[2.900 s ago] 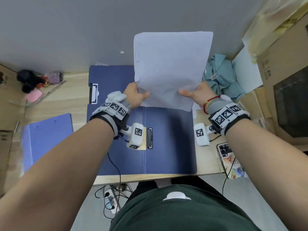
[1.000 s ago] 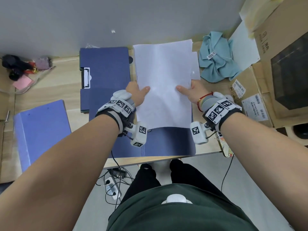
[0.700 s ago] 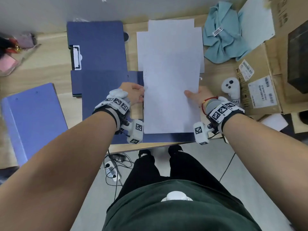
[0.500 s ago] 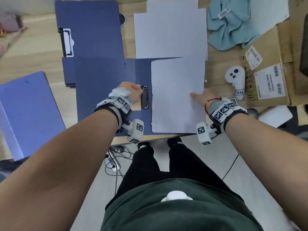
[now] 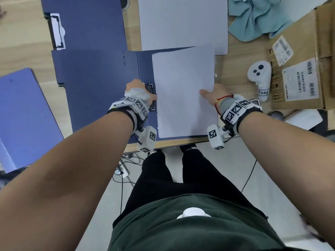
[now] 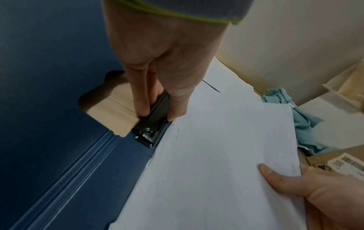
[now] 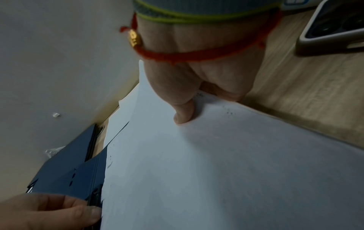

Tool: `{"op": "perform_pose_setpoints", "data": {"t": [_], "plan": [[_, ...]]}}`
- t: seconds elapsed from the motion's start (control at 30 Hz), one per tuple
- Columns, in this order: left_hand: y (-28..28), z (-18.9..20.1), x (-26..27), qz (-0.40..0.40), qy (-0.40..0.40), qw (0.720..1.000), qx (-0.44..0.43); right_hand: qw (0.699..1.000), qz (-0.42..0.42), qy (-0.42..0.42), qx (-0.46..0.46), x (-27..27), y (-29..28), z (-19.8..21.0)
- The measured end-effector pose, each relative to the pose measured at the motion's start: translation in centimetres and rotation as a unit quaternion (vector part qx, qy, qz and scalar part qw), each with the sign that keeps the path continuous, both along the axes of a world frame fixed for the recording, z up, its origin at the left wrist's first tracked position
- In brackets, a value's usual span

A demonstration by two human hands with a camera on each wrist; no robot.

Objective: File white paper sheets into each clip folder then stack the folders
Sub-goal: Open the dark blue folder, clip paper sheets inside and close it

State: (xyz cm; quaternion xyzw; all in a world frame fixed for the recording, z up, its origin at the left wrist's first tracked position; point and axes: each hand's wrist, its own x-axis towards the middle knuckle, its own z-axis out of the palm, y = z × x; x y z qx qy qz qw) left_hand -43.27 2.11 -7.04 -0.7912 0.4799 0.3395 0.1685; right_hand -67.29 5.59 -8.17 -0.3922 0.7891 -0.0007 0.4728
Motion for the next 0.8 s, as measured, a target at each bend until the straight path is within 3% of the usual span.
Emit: {"op": "perform_pose_setpoints", "data": {"t": [0.23, 0.37, 0.53, 0.8], "plan": [[0.1, 0.2, 1.4, 0.021, 0.044, 0.999, -0.007, 0.999, -0.012, -0.041, 0.019, 0.2, -0.2, -0.6], [0.7, 0.0, 2.6, 0.092, 0.13, 0.987, -0.01, 0.998, -0.029, -0.055, 0.03, 0.3, -0.5, -0.6], [0.7, -3.3, 4.0, 0.149, 0.18, 0.972, -0.015, 0.995, -0.058, -0.072, 0.022, 0.8, -0.7, -0.9], [0.7, -0.5, 3.7, 0.19, 0.246, 0.95, -0.014, 0.999, -0.001, -0.01, 0.051, 1.5, -1.4, -0.7]]}}
